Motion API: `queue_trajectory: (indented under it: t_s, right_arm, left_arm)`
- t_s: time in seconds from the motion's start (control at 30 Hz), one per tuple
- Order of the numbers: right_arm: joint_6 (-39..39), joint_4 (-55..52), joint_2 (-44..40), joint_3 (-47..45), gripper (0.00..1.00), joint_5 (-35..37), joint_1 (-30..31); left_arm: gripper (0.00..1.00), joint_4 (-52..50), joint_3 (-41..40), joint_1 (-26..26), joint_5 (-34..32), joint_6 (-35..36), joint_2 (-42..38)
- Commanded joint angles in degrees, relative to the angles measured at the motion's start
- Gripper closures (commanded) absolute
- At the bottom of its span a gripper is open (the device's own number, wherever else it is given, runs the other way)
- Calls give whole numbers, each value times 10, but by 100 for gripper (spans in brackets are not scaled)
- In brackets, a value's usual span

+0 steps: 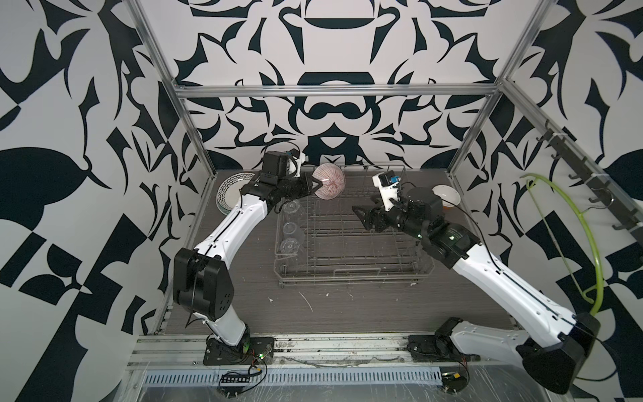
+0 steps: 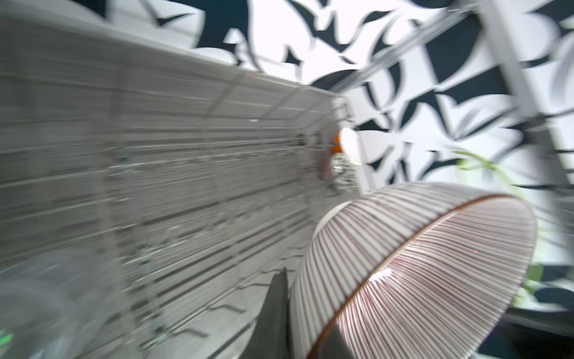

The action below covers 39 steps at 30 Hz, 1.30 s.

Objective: Load bowls into a dish rack
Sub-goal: Place the bowl in the dish rack.

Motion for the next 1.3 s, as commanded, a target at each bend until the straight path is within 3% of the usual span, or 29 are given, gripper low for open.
queue_trajectory:
  t_s: [0.0,0.1,0.43,0.87,1.07,1.27]
  right_arm:
    - [7,86,-4,-16,22,-96,1]
    - [14,144,-12,-33,21,-123,1]
    - [29,147,24,14,19,-97,-7]
    - [67,168,67,36,18,-124,-70]
    - [77,164,101,64,18,-145,-74]
    - [96,166,136,88,18,-164,-73]
  left_arm:
    - [100,134,-17,-14,157,-63,1]
    - [100,188,-41,-13,177,-91,4]
    - [100,380,-118,-14,212,-195,24]
    - [100,621,-203,-15,215,-334,34]
    - [100,685,-210,-21,209,-375,59]
    - [100,677,-205,-39,198,-358,67]
